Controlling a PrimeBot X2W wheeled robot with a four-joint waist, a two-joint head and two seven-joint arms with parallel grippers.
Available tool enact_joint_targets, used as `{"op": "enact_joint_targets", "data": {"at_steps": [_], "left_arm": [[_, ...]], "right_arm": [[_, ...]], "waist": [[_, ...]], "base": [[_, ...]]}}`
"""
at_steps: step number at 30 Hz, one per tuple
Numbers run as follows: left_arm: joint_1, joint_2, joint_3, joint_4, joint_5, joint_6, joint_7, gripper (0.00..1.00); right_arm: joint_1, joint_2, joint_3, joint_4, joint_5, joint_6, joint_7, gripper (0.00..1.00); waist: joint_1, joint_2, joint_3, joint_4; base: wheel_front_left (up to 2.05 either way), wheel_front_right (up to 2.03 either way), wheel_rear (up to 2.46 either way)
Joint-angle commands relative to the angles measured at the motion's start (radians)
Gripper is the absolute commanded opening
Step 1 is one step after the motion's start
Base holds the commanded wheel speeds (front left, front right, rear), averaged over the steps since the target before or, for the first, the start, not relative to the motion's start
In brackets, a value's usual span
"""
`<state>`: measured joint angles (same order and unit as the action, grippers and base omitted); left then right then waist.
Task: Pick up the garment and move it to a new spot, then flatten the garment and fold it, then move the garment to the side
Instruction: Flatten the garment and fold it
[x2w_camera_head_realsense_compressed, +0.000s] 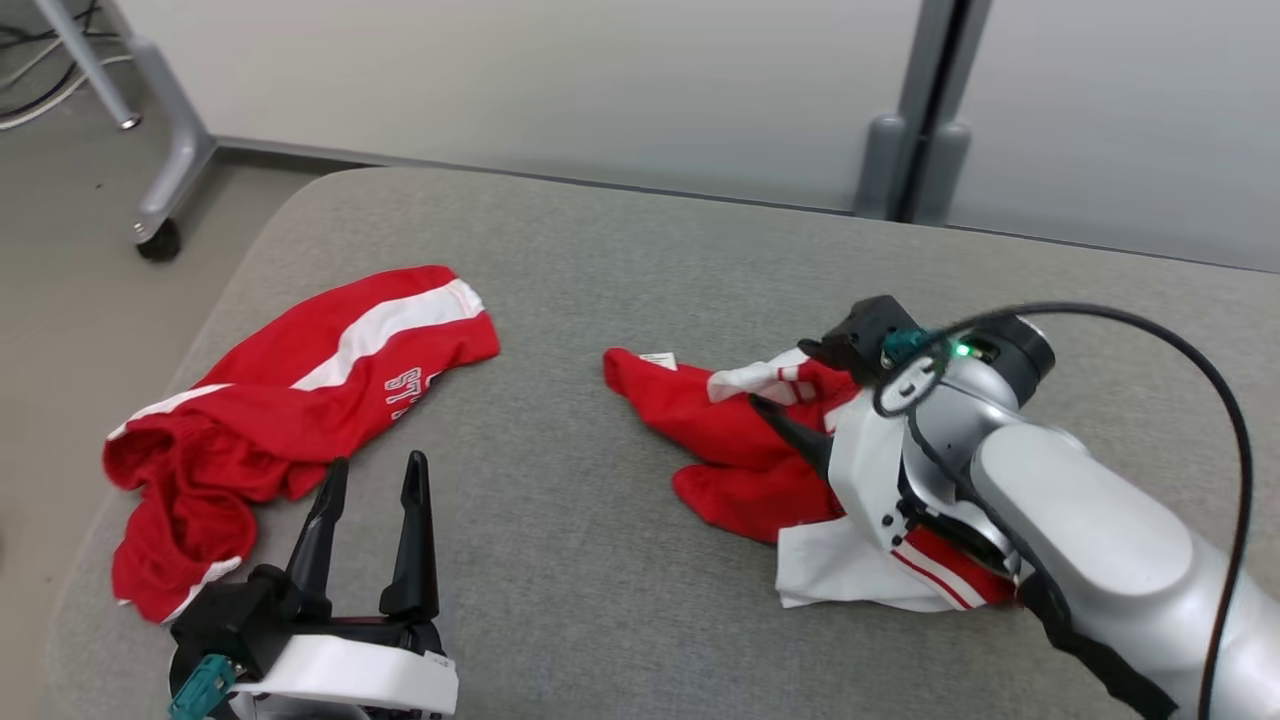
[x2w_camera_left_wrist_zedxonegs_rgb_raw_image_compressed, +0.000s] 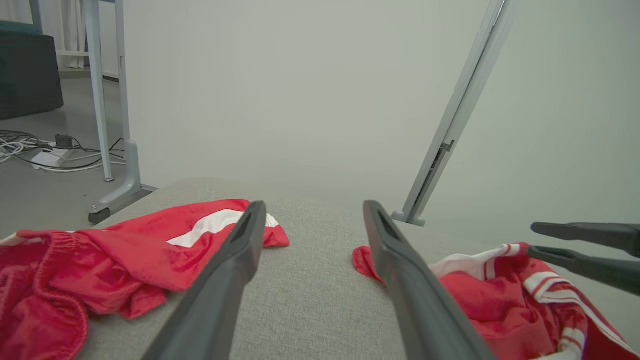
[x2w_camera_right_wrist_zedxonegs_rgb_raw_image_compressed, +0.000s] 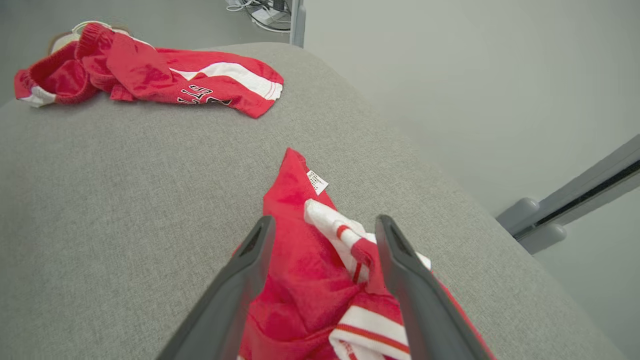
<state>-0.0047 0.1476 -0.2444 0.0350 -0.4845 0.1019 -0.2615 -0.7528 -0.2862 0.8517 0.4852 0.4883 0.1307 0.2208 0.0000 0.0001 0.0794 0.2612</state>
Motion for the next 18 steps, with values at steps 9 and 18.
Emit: {"op": "enact_joint_targets", "data": {"at_steps": [9,18], "left_arm": [[-0.03,-0.035,0.019,0.027,0.01,-0.032,-0.005,1.0],[-0.038,-0.065,0.049,0.059,0.024,-0.064,-0.005,1.0]], "right_arm": [[-0.129,-0.026,0.098,0.139,0.083,0.0,0.153,1.0],[-0.168,-0.017,0.121,0.234,0.112,0.0,0.19,0.45]], "waist": [[0.0,-0.0001,0.036,0.089],[0.0,-0.0001,0.051,0.111]], "base": [[0.0,0.0,0.0],[0.0,0.0,0.0]]}}
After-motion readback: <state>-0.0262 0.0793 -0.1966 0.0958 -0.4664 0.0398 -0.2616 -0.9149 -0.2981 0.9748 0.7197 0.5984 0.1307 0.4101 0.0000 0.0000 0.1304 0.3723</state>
